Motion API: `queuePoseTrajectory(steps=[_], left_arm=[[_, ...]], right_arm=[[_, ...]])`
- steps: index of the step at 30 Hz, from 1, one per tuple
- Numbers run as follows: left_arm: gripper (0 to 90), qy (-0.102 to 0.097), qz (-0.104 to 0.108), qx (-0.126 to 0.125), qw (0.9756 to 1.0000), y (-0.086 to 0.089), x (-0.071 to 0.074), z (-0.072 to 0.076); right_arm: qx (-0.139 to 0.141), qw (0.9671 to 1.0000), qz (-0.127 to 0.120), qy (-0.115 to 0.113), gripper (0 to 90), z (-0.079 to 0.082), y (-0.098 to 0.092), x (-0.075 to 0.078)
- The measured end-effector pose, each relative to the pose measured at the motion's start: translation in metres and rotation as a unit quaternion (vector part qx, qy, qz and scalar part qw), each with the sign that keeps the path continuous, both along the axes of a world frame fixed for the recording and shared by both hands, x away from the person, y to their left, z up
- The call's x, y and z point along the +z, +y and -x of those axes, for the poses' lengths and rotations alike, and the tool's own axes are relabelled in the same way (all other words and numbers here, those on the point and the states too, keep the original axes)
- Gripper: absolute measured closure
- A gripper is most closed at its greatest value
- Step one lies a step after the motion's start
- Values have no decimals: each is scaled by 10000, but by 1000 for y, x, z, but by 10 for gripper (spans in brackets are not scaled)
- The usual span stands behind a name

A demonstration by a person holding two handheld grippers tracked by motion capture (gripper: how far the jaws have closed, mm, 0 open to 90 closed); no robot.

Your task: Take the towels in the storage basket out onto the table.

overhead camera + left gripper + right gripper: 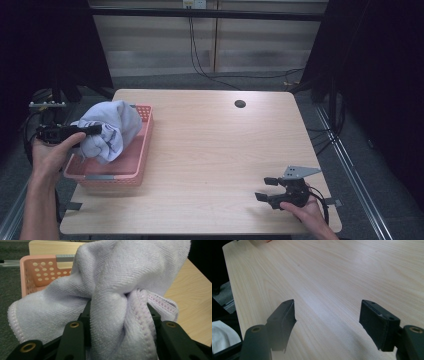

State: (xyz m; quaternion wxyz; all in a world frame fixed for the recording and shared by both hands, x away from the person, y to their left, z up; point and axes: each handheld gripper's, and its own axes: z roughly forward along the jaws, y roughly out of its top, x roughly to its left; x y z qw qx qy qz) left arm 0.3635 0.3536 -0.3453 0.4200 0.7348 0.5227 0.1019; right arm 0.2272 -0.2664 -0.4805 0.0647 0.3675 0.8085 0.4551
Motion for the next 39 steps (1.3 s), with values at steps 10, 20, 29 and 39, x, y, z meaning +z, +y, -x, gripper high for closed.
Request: queuePoseTrajectory(steps=[10, 20, 29, 39], left_arm=[[567, -368, 71, -46, 9993, -4, 24, 6], [563, -548, 245, -100, 9981, -13, 34, 9], [563, -770, 235, -262, 9964, -28, 48, 15], [556, -855, 312, -803, 9926, -70, 47, 13]], right_arm=[[-1, 10000, 7, -3, 282, 0, 0, 0], [-9, 10000, 7, -5, 282, 0, 0, 0], [-2, 10000, 13, -16, 282, 1, -1, 1], [-14, 10000, 16, -22, 282, -1, -1, 1]])
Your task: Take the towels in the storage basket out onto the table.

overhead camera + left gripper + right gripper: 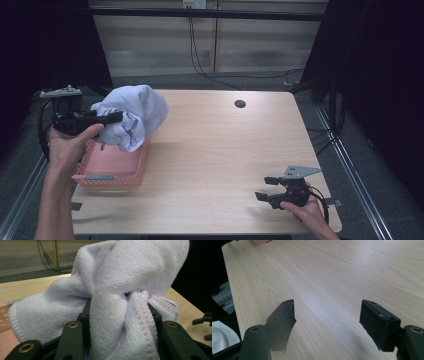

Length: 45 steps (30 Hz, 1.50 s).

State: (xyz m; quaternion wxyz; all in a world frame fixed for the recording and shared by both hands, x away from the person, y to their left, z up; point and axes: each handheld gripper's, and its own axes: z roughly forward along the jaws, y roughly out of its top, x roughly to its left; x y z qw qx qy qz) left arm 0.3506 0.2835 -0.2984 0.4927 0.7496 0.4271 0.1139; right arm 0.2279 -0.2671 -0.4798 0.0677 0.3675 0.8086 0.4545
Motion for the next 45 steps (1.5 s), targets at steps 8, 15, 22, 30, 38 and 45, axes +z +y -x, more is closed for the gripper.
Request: queuePoseTrajectory(steps=[8, 15, 22, 30, 38, 45], left_arm=[[556, 29, 95, -368, 9993, -47, -4, -13], [556, -5, 56, -784, 9969, -93, -11, -10], [555, 143, -205, -1153, 9930, -130, -31, -1], [550, 325, -264, -1527, 9874, -170, -61, 10], [528, 694, -560, -1818, 9793, -209, -115, 14], [425, 851, -760, -1848, 9761, -224, -150, 16]], right_arm=[[-14, 10000, 6, -9, 274, 0, 0, 0], [-17, 10000, 8, -17, 274, 1, -1, 1], [-54, 10000, 7, -39, 275, 0, -2, 1], [-93, 9999, 2, -49, 275, -1, -3, 2], [-102, 9999, 5, -67, 276, -2, -3, 2], [-87, 9999, 1, -141, 292, -2, -1, 4]])
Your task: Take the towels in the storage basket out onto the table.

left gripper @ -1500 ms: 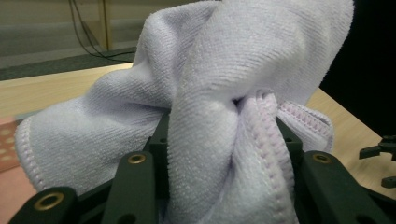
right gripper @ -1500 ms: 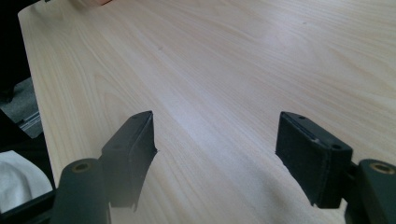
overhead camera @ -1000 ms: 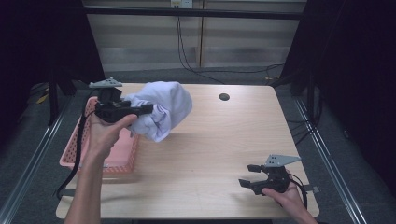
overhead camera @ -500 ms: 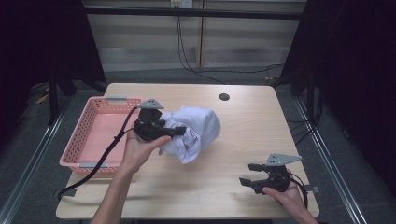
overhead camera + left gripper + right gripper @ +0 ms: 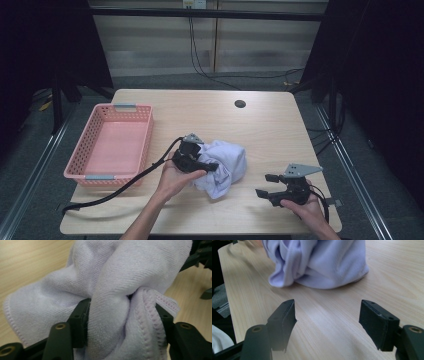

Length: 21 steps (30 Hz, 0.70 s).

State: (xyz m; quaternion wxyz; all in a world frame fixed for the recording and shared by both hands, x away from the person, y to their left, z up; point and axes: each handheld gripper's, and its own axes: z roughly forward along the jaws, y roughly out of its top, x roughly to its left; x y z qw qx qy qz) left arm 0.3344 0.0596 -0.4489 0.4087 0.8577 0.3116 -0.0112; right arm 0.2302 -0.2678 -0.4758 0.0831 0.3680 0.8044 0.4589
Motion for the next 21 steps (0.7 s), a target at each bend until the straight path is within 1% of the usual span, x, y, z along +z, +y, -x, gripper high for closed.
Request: queuePoseTrajectory(steps=[1, 2, 3, 4, 5, 6, 7, 8, 9, 10, 11, 12, 13, 14, 15, 17, 18, 19, 20, 21], left_arm=[[415, 0, 0, 0, 10000, 0, 0, 0], [396, 1, -34, -126, 9999, -2, -4, 1], [376, -52, -20, -127, 9999, -2, -4, 1], [342, -52, -20, -127, 9999, -2, -4, 1], [342, -104, 25, -96, 9999, 0, -2, 3], [258, -82, 92, -83, 9999, 4, 0, 3], [228, -82, 92, -83, 9999, 4, 0, 3], [226, -22, 316, -41, 9995, 13, 2, 2], [220, -64, 310, 103, 9994, 16, 3, 3], [174, -131, 238, 149, 9995, 20, 6, 3], [166, -131, 238, 149, 9995, 20, 6, 3], [166, -89, 315, 171, 9993, 26, 9, 2], [195, -188, 430, 273, 9985, 34, 14, 6], [183, -256, 374, 279, 9986, 38, 16, 8], [181, -233, 370, 274, 9987, 41, 19, 10], [178, -238, 434, 270, 9984, 48, 21, 16], [180, -238, 434, 270, 9984, 48, 21, 16], [180, -266, 390, 300, 9984, 52, 23, 20], [178, -291, 434, 291, 9982, 55, 23, 24], [193, -318, 380, 282, 9984, 59, 24, 30]], right_arm=[[0, 10000, 0, 0, 292, 0, 0, 0], [-13, 10000, -29, -34, 292, 0, 1, 2], [-11, 10000, -38, -42, 293, -1, 1, 2], [-33, 10000, -70, -42, 296, -1, 2, 3], [-33, 10000, -70, -42, 296, -1, 2, 3], [-31, 9999, 39, -144, 304, -2, 3, 7], [-38, 9999, 46, -143, 304, -3, 4, 9], [-32, 9998, -4, -172, 304, -5, 5, 11], [-42, 9998, -50, -183, 303, -6, 7, 15], [-24, 9997, -58, -232, 301, -8, 9, 19], [-24, 9997, -58, -232, 301, -8, 9, 19], [-7, 9996, -97, -278, 295, -9, 12, 23], [90, 9992, -215, -324, 295, -13, 19, 32], [138, 9990, -252, -340, 299, -15, 22, 35], [202, 9987, -261, -385, 300, -17, 27, 39], [311, 9979, -300, -476, 301, -22, 38, 46], [311, 9979, -300, -476, 301, -22, 38, 46], [378, 9975, -336, -493, 311, -26, 44, 49], [449, 9970, -348, -517, 325, -30, 53, 52], [574, 9963, -329, -545, 359, -38, 67, 55]])
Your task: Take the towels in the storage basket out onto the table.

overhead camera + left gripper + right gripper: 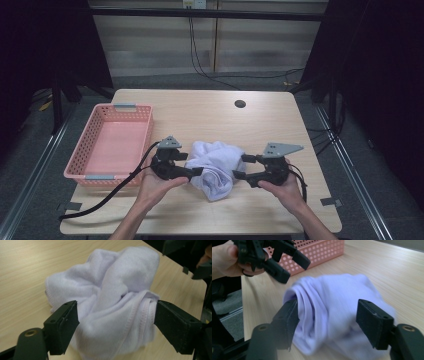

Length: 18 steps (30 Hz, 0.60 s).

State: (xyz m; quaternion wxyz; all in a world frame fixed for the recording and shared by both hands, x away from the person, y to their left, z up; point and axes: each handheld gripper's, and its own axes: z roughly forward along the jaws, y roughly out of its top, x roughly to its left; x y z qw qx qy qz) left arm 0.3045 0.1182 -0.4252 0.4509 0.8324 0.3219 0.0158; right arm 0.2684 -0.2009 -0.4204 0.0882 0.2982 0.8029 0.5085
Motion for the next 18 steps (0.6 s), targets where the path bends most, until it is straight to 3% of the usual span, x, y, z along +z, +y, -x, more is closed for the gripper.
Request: queuePoseTrajectory(steps=[3, 4, 5, 6, 8, 10, 11, 12, 13, 14, 18], left_arm=[[223, -26, 48, 119, 9999, 7, 0, 9], [288, -64, 160, 166, 9997, 12, -1, 14], [427, -95, 157, 136, 9997, 16, -3, 23], [447, -95, 157, 136, 9997, 16, -3, 23], [557, -161, 156, 29, 9997, 21, -5, 37], [566, -100, 187, 15, 9998, 22, -8, 45], [568, 47, 334, 54, 9994, 19, -19, 47], [565, 47, 334, 54, 9994, 19, -19, 47], [544, 129, 329, 65, 9994, 16, -24, 45], [520, 60, 153, 90, 9998, 9, -29, 41], [416, -12, 92, 3, 10000, -11, -30, 31]], right_arm=[[153, 9999, 11, 29, 398, -8, 15, 2], [224, 9997, 20, 57, 432, -12, 22, 2], [457, 9989, 56, 122, 488, -19, 36, 0], [457, 9989, 56, 122, 488, -19, 36, 0], [593, 9978, 233, 155, 573, -23, 51, -7], [642, 9974, 290, 170, 578, -24, 53, -10], [475, 9975, 470, 230, 602, -27, 56, -17], [475, 9975, 470, 230, 602, -27, 56, -17], [430, 9974, 472, 328, 671, -30, 55, -23], [396, 9976, 443, 343, 720, -31, 53, -25], [440, 9964, 355, 633, 870, -34, 51, -30]])
